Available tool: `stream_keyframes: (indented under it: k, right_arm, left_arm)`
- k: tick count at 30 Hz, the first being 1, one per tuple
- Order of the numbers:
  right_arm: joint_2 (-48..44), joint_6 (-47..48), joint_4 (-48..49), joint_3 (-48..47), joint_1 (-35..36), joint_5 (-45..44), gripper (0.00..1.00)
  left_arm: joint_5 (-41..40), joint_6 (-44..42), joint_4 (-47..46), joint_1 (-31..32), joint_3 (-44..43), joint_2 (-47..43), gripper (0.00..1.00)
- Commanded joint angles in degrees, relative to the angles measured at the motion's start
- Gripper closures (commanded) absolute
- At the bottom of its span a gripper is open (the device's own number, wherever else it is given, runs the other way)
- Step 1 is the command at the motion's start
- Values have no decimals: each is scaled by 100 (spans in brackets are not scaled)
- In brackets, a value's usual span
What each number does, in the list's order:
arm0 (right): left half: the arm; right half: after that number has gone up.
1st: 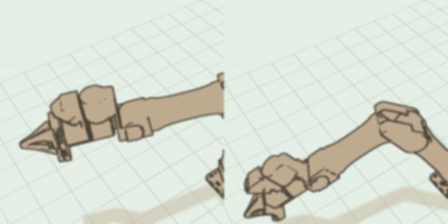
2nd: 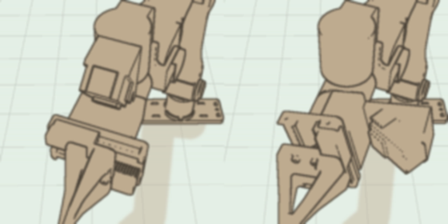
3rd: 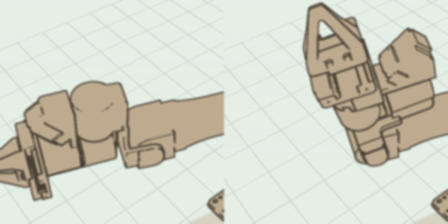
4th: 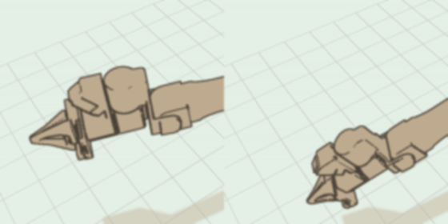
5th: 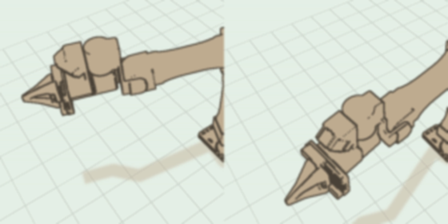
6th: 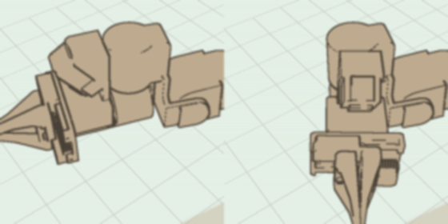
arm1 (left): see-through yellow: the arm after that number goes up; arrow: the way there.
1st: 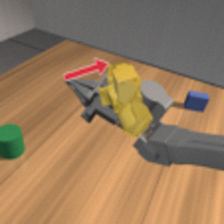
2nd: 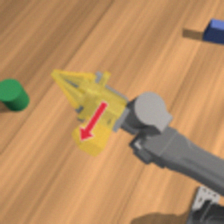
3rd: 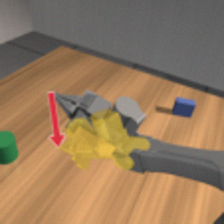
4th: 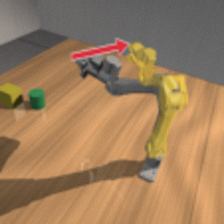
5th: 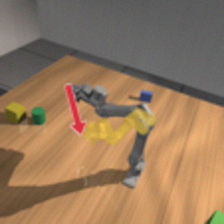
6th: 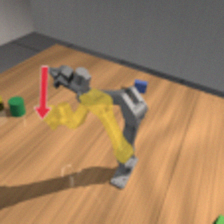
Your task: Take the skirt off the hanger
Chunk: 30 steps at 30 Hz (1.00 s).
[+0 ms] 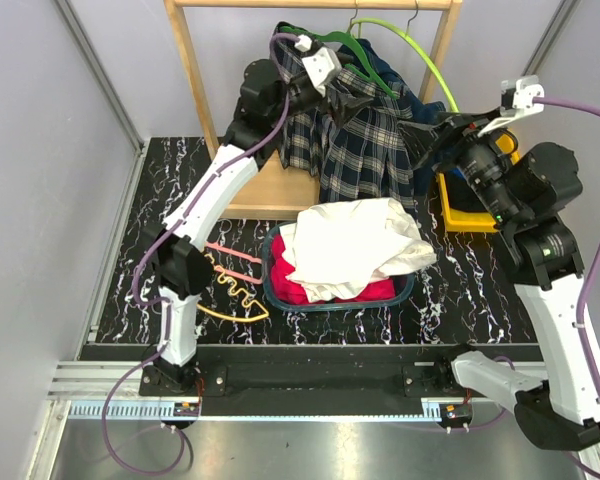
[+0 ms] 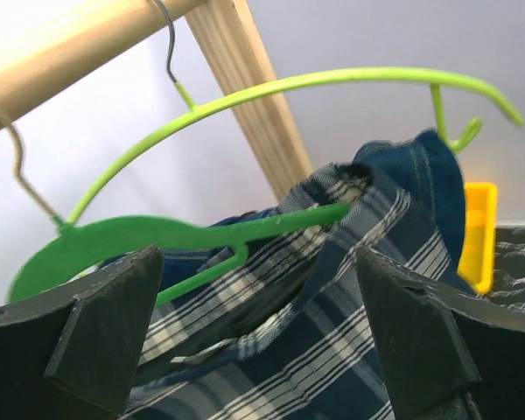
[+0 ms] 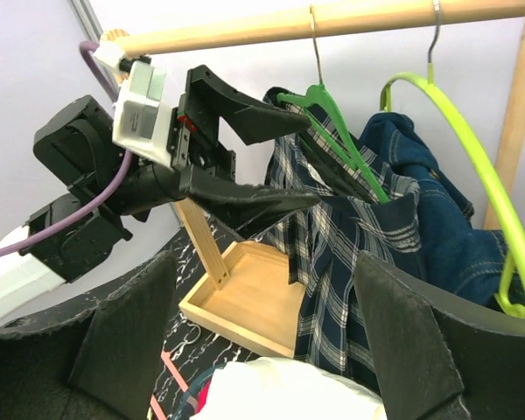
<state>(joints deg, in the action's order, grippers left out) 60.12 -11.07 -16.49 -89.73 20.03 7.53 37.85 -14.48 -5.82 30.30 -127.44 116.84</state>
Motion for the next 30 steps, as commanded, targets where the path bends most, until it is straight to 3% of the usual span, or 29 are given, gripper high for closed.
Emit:
stream_keyframes:
  k: [1,7,12,18,22,30]
  right_arm:
    - [-334,96,-73,79,1,-190,11]
    - [-624,166,-477,105,1,-252,11]
    - [-913,53,-802,114,1,-322,12]
    - [-1283,-149,-1408,-17,1,-419,12]
    - [-1397,-80,-1813,-298,1,-621,12]
    - [-1459,193,-1981,-194,-8,-630,11]
  left_arm:
    - [-863,1234,-182,203,-747,225,1]
    - [-2242,2749,-50,669,-1591,691,1]
    - [-3615,1961,-313,1354,-1661,971,1]
    - [-5267,1028,-761,1584,-1819,1534,1]
    - [-5823,807,-771,1575,-1882,1650,1]
    - [-6351,666,-1043,1399,-389,456,1]
